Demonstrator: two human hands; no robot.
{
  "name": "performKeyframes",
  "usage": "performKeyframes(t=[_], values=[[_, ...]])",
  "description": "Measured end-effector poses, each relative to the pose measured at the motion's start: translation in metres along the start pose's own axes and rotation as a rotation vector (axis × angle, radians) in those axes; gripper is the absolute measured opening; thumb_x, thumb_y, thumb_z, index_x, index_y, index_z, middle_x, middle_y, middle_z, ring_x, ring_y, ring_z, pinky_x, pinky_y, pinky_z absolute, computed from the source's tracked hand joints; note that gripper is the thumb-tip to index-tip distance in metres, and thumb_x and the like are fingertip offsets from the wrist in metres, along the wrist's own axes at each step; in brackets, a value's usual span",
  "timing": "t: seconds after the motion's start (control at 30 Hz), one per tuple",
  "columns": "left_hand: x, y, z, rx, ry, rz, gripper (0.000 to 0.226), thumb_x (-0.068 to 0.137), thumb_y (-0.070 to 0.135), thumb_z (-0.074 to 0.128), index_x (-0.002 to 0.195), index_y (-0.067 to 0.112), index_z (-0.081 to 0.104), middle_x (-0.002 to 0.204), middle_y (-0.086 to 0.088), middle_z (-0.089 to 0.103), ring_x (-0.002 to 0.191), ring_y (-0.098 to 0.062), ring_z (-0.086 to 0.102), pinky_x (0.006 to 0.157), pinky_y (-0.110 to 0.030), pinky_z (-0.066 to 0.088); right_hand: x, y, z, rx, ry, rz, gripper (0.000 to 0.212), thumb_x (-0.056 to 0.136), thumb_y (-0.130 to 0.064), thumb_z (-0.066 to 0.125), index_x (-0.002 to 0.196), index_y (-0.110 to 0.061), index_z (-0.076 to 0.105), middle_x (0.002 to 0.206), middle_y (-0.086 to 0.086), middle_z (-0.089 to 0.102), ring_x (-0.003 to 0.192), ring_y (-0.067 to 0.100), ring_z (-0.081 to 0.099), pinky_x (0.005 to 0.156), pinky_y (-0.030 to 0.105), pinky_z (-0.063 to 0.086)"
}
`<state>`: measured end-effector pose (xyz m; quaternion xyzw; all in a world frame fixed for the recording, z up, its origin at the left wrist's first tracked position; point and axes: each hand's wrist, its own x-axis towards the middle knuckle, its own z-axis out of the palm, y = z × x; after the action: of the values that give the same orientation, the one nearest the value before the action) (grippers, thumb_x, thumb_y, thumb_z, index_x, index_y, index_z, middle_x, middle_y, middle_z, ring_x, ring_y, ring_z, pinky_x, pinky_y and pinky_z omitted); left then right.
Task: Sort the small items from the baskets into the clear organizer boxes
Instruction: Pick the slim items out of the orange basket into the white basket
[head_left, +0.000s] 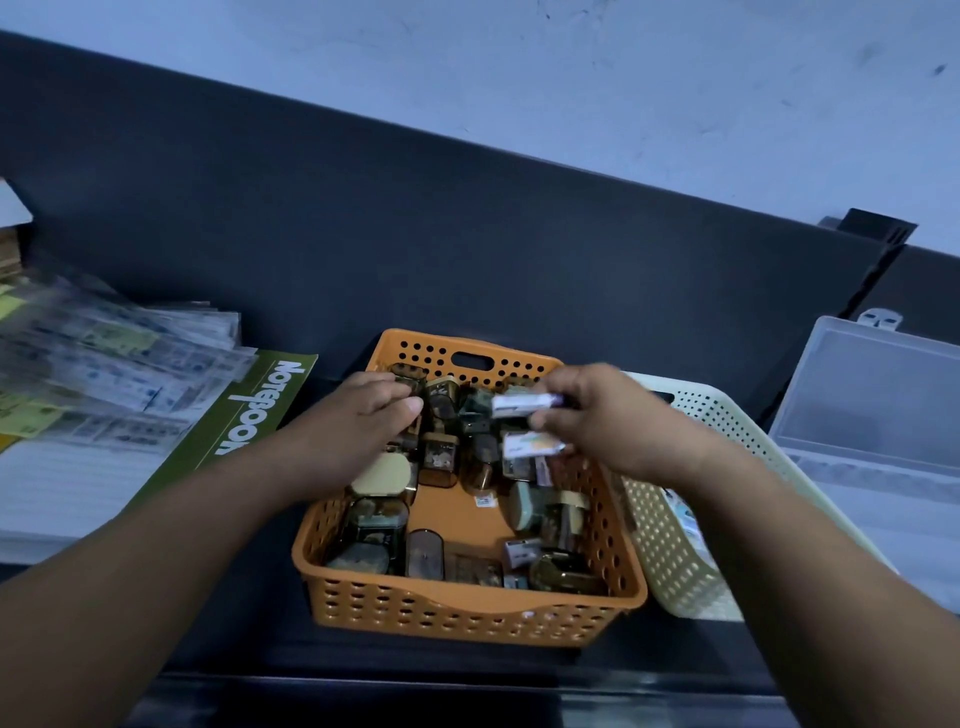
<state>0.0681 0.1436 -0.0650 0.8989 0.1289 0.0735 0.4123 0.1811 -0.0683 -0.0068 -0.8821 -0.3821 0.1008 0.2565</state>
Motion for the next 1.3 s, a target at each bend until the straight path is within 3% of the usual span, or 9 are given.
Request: performKeyframes(t=[0.17, 0.33, 0.43, 0.53, 0.7, 0.9, 1.07, 1.2, 1.3], values=[[0.001, 0.003, -0.003, -0.029, -0.018, -0.003, 0.047, 0.098, 0.042, 0.037, 0.141, 0.023, 0.042, 0.152, 0.007, 0.027, 0.136, -0.008, 0.026, 0.105, -0.026, 0.019, -0.011, 0.046, -0.035, 0.059, 0.303, 0.178, 0.008, 0.093, -0.012, 0.059, 0.088, -0.008, 0.065, 0.073, 0.01, 0.061, 0.052, 0.009, 0.062, 0.051, 0.022, 0.052], [0.006, 0.011, -0.005, 0.005, -0.001, -0.009, 0.048, 0.097, 0.043, 0.039, 0.142, 0.023, 0.041, 0.148, 0.002, 0.033, 0.132, -0.013, 0.033, 0.1, -0.028, 0.027, -0.017, 0.086, -0.043, -0.106, 0.405, 0.388, 0.018, 0.094, -0.018, 0.057, 0.091, -0.001, 0.063, 0.077, 0.016, 0.065, 0.061, 0.02, 0.064, 0.058, 0.032, 0.049], [0.011, 0.009, -0.001, 0.162, 0.027, 0.0, 0.053, 0.096, 0.046, 0.039, 0.144, 0.024, 0.037, 0.156, 0.004, 0.023, 0.145, -0.014, 0.01, 0.114, -0.037, 0.016, -0.019, 0.087, -0.037, -0.352, 0.355, 0.43, 0.022, 0.092, -0.027, 0.059, 0.105, -0.012, 0.066, 0.092, 0.008, 0.068, 0.079, 0.023, 0.062, 0.063, 0.028, 0.042], [0.014, 0.005, 0.0, 0.207, 0.034, 0.027, 0.054, 0.096, 0.047, 0.039, 0.145, 0.025, 0.037, 0.158, 0.007, 0.018, 0.146, -0.01, -0.003, 0.117, -0.038, 0.007, -0.014, 0.062, -0.028, -0.42, 0.295, 0.308, 0.038, 0.091, -0.035, 0.06, 0.127, -0.022, 0.059, 0.128, 0.003, 0.059, 0.11, 0.023, 0.058, 0.088, 0.031, 0.046], [0.014, 0.0, 0.001, 0.182, 0.035, 0.052, 0.052, 0.095, 0.046, 0.041, 0.143, 0.024, 0.04, 0.156, 0.008, 0.025, 0.146, -0.009, 0.0, 0.117, -0.036, 0.008, 0.003, 0.0, -0.003, -0.239, 0.035, 0.021, 0.037, 0.093, -0.035, 0.058, 0.129, -0.027, 0.055, 0.13, -0.001, 0.055, 0.114, 0.017, 0.055, 0.096, 0.033, 0.046], [0.011, 0.001, 0.001, 0.139, 0.036, 0.046, 0.052, 0.096, 0.045, 0.041, 0.144, 0.023, 0.039, 0.156, 0.01, 0.024, 0.145, -0.005, -0.001, 0.115, -0.031, 0.006, 0.052, -0.016, 0.035, -0.332, -0.358, 0.279, 0.043, 0.095, -0.036, 0.055, 0.132, -0.015, 0.048, 0.122, 0.007, 0.057, 0.102, 0.022, 0.058, 0.081, 0.033, 0.049], [0.009, 0.0, -0.001, 0.127, 0.021, 0.052, 0.055, 0.097, 0.048, 0.037, 0.146, 0.023, 0.035, 0.156, 0.011, 0.022, 0.145, -0.005, -0.005, 0.115, -0.031, 0.004, 0.059, -0.011, 0.028, -0.151, -0.334, 0.227, 0.032, 0.098, -0.035, 0.051, 0.125, -0.018, 0.054, 0.11, 0.002, 0.061, 0.095, 0.02, 0.062, 0.079, 0.034, 0.054], [0.009, 0.0, 0.0, 0.123, 0.017, 0.057, 0.057, 0.096, 0.049, 0.037, 0.147, 0.023, 0.033, 0.157, 0.011, 0.02, 0.145, -0.005, -0.006, 0.115, -0.031, 0.004, 0.044, 0.004, 0.015, 0.369, -0.196, 0.291, 0.025, 0.1, -0.016, 0.049, 0.124, -0.015, 0.056, 0.116, 0.01, 0.061, 0.104, 0.03, 0.064, 0.084, 0.039, 0.057], [0.009, -0.003, 0.001, 0.11, 0.032, 0.051, 0.06, 0.096, 0.048, 0.04, 0.149, 0.023, 0.027, 0.159, 0.01, 0.011, 0.145, -0.007, -0.004, 0.117, -0.034, 0.005, 0.048, 0.0, 0.02, 0.049, -0.217, 0.237, 0.033, 0.099, -0.019, 0.049, 0.132, -0.014, 0.052, 0.121, 0.006, 0.059, 0.105, 0.022, 0.06, 0.088, 0.037, 0.053]])
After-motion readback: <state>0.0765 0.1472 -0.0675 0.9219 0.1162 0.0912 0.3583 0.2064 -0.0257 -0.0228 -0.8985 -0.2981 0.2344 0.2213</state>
